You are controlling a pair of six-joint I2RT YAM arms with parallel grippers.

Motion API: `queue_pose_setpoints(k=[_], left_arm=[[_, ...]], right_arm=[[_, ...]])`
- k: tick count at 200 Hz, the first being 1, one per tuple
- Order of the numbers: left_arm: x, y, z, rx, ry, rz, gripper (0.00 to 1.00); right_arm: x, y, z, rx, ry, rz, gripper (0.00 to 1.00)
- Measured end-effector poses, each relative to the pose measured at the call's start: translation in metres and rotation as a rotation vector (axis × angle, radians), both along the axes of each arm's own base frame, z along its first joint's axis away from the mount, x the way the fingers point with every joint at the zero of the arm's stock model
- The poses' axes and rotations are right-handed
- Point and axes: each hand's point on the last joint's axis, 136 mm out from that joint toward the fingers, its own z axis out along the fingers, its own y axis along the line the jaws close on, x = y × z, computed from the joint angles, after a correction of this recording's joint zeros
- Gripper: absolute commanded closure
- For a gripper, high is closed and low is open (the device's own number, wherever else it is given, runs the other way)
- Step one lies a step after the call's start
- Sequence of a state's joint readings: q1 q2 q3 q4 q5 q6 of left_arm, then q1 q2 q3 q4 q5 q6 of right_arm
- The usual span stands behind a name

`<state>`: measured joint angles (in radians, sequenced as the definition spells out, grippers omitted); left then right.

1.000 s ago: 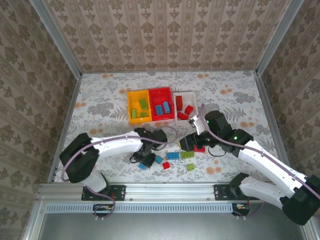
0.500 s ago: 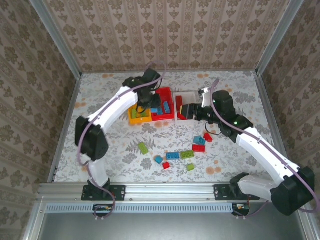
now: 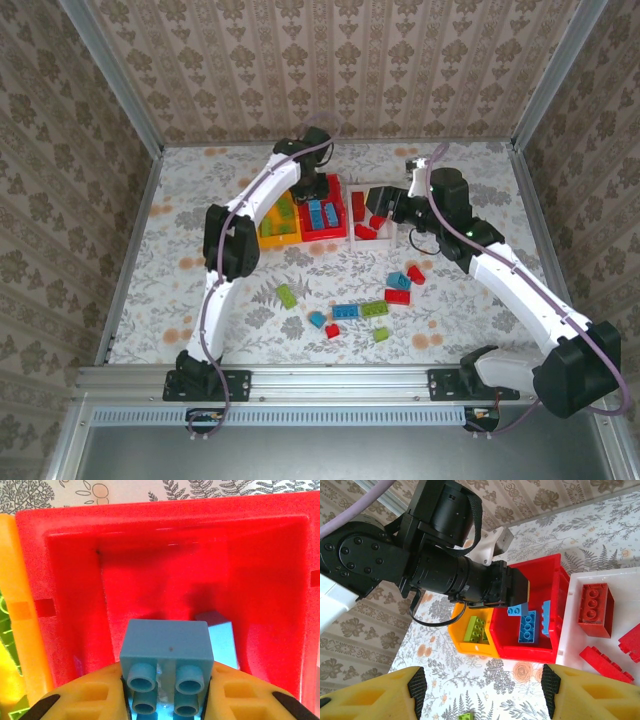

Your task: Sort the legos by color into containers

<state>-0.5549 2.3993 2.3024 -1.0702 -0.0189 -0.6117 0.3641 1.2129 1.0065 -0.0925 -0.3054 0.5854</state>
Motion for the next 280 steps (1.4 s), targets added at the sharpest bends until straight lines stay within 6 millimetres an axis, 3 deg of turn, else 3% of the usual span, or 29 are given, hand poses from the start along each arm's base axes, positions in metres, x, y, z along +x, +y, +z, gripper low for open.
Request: queue_pose_setpoints(k=[49,96,129,157,182,214,232,251,280], left_arm=[[0.0,-0.008,-0.007,-0.033,0.022,0.01,0.58],[-0.001,-0.012,-0.007,-0.055,0.032,0.006,0.49],[-0.003,-0.016,-0.004,-0.063,0.026,0.004,0.5],[-0.005,-0.019,0.013,-0.082,0.0,0.002,0.51],[-0.015,-0.02,0.047,-0.116,-0.055,-0.009,0.51],[-0.039,-0.019,0.099,-0.188,-0.156,-0.047,0.51],[-0.062,-0.018,0.123,-0.242,-0.207,-0.109,0.51],[-0.088,-0.019,0.136,-0.297,-0.242,-0.188,0.51],[-0.146,-0.021,0.136,-0.364,-0.233,-0.335,0.49]], right_arm=[[0.003,-0.002,-0.004,-0.001,0.012,-0.007,0.32],[0.003,-0.002,-0.006,-0.004,0.017,-0.007,0.31],[0.001,-0.003,-0.011,-0.014,0.036,-0.007,0.31],[-0.003,-0.007,-0.023,-0.047,0.078,-0.013,0.35],[-0.008,-0.017,-0.041,-0.098,0.147,-0.051,0.36],[-0.022,-0.041,-0.071,-0.202,0.284,-0.14,0.36],[-0.033,-0.056,-0.086,-0.27,0.361,-0.186,0.36],[-0.047,-0.07,-0.102,-0.339,0.445,-0.216,0.37],[-0.062,-0.089,-0.149,-0.447,0.636,-0.237,0.33]])
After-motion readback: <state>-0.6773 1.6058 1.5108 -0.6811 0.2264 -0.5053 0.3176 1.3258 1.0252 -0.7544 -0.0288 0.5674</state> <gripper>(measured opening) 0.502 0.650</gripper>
